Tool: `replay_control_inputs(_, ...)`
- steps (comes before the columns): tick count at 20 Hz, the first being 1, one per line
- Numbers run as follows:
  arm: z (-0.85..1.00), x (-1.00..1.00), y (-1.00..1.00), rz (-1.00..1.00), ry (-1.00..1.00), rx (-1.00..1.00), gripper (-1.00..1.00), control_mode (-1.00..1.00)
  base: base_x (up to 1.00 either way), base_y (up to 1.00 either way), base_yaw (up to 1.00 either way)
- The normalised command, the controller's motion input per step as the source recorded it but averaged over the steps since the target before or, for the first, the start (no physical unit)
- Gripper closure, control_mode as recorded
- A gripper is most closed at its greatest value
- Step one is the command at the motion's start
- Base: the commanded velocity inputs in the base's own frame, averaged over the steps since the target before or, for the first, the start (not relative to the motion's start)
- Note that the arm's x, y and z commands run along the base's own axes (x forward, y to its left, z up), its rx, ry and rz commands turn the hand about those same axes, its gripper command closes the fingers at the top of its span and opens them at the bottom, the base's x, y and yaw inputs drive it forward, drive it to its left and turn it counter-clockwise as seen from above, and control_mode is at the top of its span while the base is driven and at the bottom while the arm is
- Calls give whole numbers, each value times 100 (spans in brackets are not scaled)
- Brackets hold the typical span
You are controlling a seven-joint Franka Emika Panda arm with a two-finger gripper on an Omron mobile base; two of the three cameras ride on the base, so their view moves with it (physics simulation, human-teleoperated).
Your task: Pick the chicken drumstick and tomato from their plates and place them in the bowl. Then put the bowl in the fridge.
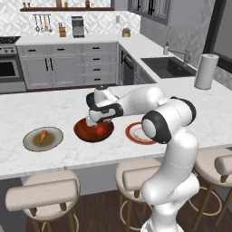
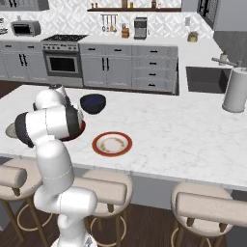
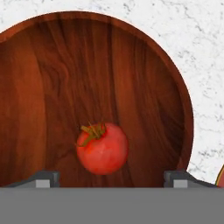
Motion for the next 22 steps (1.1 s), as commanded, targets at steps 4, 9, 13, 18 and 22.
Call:
replay_control_inputs(4, 13, -11, -18, -1, -7, -1, -100, -100, 0, 0, 0)
replay_control_inputs(9, 46, -77, -94, -10, -25, 0, -100, -100, 0, 0, 0)
replay_control_inputs(13, 59, -97, -100, -8, -28, 0, -100, -100, 0, 0, 0)
replay_control_inputs(18, 77, -83, -100, -10, -8, 12, -100, -100, 0, 0, 0)
replay_control_inputs(22, 34, -58, -88, -6, 6, 27, -100, -100, 0, 0, 0)
